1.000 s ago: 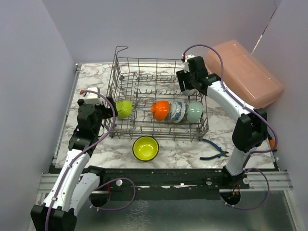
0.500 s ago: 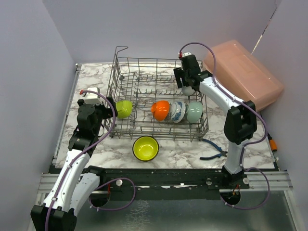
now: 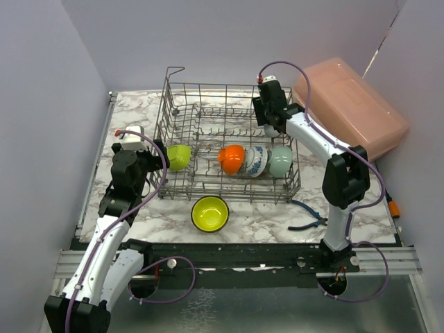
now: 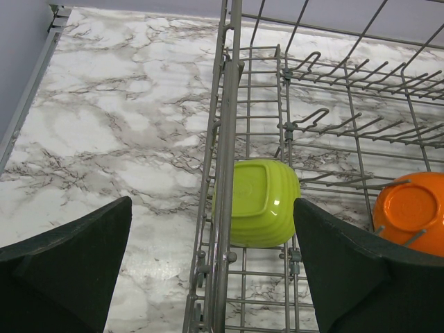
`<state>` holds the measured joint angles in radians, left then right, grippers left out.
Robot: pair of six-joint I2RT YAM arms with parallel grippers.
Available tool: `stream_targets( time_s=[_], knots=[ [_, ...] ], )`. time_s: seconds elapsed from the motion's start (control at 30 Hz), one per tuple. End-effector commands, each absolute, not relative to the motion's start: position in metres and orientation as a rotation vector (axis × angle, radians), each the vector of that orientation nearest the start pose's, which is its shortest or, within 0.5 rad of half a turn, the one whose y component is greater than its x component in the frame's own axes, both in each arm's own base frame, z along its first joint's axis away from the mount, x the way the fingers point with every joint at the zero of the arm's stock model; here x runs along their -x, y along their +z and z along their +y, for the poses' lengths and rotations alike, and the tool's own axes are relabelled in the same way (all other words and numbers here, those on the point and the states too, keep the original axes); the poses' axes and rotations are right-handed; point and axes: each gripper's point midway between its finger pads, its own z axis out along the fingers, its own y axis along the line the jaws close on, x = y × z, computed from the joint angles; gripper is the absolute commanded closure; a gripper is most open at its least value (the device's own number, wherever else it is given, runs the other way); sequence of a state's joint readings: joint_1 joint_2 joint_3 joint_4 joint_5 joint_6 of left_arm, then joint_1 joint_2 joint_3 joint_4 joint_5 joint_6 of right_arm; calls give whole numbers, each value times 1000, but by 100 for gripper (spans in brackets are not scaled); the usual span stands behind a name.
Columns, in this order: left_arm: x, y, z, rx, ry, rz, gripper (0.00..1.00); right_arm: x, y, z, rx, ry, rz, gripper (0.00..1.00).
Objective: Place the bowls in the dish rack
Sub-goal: Place the bowl in the dish rack.
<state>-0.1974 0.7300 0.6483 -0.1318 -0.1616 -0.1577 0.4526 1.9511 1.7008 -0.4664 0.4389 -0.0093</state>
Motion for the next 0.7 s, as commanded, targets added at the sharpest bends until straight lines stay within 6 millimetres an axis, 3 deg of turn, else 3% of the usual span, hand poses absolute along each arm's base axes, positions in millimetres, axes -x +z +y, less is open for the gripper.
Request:
stream_targets(
  time_s=[0.0,0.3,0.47,0.67],
  knots=[
    [-298,217,-40,43,-105,1841,1,-484,164,120,242,-387,2259,34],
    [-299,217,-40,42,-106,1841,1,-484,146,102,232,-297,2345,36],
    [-299,217,-40,42,-107,1842,1,-482,140,92,222,-264,2380,53],
    [-299,217,-40,40,-107,1844,1,-477,133,83,211,-265,2403,55]
  ],
)
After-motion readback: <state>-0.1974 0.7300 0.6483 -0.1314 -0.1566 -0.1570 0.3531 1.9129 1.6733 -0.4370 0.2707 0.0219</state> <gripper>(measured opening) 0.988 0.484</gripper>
